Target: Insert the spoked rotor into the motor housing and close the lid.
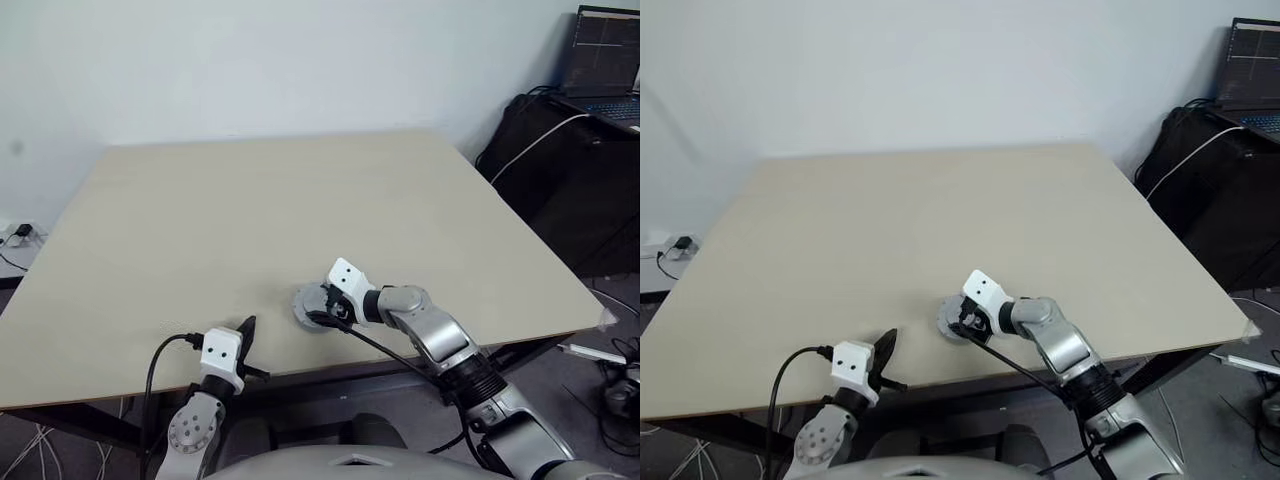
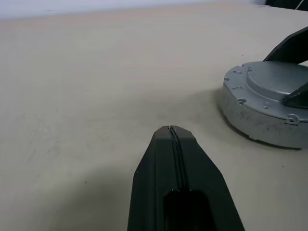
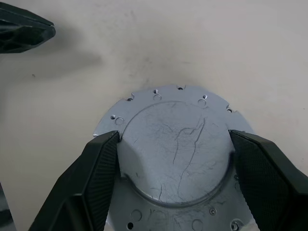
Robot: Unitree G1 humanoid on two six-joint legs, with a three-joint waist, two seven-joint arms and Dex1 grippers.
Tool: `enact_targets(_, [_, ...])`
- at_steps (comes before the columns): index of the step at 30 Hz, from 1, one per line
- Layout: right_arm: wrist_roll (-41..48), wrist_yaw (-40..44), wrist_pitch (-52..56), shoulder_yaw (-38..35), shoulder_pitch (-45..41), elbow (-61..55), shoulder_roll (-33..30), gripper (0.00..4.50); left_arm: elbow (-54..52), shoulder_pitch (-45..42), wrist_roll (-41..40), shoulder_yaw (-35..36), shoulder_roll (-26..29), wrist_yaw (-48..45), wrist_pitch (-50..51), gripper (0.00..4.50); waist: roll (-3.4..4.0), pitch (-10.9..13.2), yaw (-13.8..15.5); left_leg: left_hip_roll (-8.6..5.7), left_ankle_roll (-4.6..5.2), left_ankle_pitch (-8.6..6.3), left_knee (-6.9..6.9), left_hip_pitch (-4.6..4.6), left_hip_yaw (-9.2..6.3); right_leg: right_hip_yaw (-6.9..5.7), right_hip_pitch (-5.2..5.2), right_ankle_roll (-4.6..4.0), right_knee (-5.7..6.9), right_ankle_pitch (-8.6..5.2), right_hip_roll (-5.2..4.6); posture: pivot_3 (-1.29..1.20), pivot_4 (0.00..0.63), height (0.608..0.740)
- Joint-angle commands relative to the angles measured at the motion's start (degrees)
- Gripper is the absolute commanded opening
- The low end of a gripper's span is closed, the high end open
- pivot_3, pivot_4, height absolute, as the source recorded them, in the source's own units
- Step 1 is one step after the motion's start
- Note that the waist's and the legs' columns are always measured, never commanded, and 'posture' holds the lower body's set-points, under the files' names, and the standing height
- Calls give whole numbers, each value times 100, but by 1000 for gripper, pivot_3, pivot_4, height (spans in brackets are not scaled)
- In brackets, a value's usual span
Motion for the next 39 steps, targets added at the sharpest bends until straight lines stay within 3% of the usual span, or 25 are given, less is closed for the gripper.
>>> enact_targets(1, [-227, -68, 299, 105, 82, 204, -156, 3277, 84, -106, -79, 81, -25, -67, -268, 0, -1, -3, 20, 0, 1, 0, 0, -1, 0, 0, 0, 0, -1, 0, 0, 0, 0, 740])
enact_targets(6, [-230, -113, 297, 122, 86, 203, -118, 3277, 104, -282, 6, 133, 10, -45, -211, 0, -1, -6, 26, 0, -3, -2, 0, 0, 0, -2, 1, 0, -1, 0, -1, 0, 0, 740])
enact_targets(17, [-186, -228, 332, 118, 102, 203, 12, 3277, -759, -1598, -221, 118, 428, -556, 1768, 0, -4, -20, 9, 0, 8, 5, -1, 1, 2, -7, 4, 0, 3, 0, 4, 0, 0, 740])
enact_targets(30, [-183, -324, 350, 95, 118, 152, 93, 3277, -25, -3238, -1359, 145, 260, -1857, 4036, 0, -17, -18, -48, -3, 21, 15, 0, 6, -18, -1, 46, -1, 1, 0, 22, 0, 0, 740])
enact_targets(39, [-189, -384, 342, 122, 115, 154, 161, 3277, 311, -3636, -1363, -80, 176, -2062, 4809, 0, -47, 10, -72, -5, 18, 14, -17, 62, -36, -1, 69, -5, -12, -3, 26, 0, 0, 740])
